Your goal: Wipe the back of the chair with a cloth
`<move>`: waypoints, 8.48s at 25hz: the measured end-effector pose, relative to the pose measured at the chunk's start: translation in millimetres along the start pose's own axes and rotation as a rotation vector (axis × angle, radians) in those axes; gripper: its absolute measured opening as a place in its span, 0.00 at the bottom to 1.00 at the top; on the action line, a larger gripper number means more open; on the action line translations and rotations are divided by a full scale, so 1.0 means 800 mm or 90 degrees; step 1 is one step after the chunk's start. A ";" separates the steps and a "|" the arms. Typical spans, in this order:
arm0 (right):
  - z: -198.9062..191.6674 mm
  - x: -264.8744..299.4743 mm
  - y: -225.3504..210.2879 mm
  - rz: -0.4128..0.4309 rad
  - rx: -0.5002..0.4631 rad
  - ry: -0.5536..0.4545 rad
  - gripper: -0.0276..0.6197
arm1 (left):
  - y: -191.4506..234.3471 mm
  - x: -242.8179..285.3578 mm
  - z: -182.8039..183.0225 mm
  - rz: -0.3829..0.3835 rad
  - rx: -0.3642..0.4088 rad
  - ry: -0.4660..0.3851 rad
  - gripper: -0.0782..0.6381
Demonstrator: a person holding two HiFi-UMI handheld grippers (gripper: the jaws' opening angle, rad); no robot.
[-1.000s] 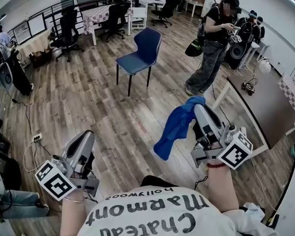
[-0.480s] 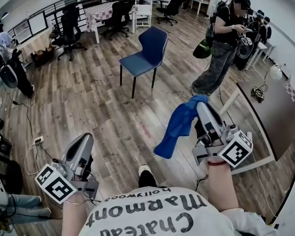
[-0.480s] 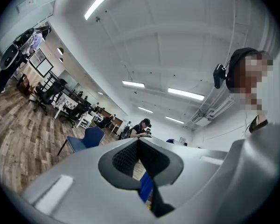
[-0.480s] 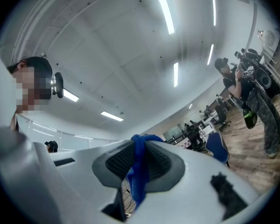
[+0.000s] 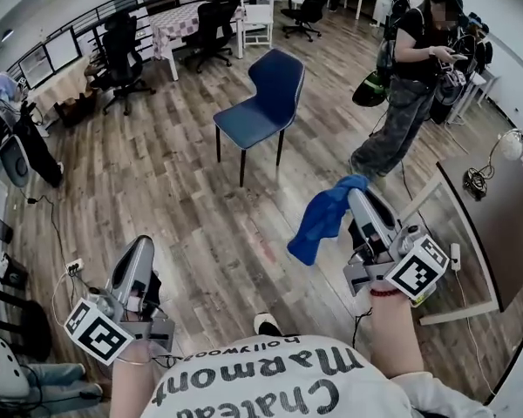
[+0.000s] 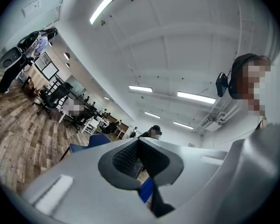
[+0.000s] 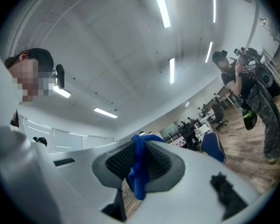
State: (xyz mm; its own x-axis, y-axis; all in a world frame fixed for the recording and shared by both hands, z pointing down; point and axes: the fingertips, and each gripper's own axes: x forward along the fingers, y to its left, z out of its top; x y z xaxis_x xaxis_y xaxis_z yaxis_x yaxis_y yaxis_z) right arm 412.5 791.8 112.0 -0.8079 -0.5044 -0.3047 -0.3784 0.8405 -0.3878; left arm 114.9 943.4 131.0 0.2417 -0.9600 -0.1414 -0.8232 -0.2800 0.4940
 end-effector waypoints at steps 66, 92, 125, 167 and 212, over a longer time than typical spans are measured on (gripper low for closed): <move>-0.070 0.568 -0.240 -0.091 -0.045 -0.071 0.15 | 0.464 0.482 0.182 -0.212 0.014 0.093 0.12; -0.095 0.760 -0.385 -0.013 0.031 -0.026 0.15 | 0.585 0.614 0.192 -0.131 -0.032 0.096 0.12; -0.120 0.861 -0.743 -0.091 0.104 -0.001 0.15 | 0.659 0.970 0.087 -0.167 -0.002 0.211 0.12; -0.246 0.969 -1.124 -0.488 0.101 0.099 0.15 | 0.801 1.364 -0.150 -0.403 -0.132 0.531 0.12; -0.233 0.681 -1.154 -0.785 0.180 -0.176 0.15 | 0.734 1.417 -0.271 -0.408 -0.049 0.596 0.12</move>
State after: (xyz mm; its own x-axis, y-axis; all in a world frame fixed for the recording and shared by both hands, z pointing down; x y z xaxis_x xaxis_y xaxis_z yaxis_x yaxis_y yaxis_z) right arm 237.1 -222.0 466.0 0.1365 -0.9642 0.2275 -0.6669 -0.2592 -0.6986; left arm 16.7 -308.3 446.6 0.9223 -0.2518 0.2933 -0.3838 -0.6872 0.6168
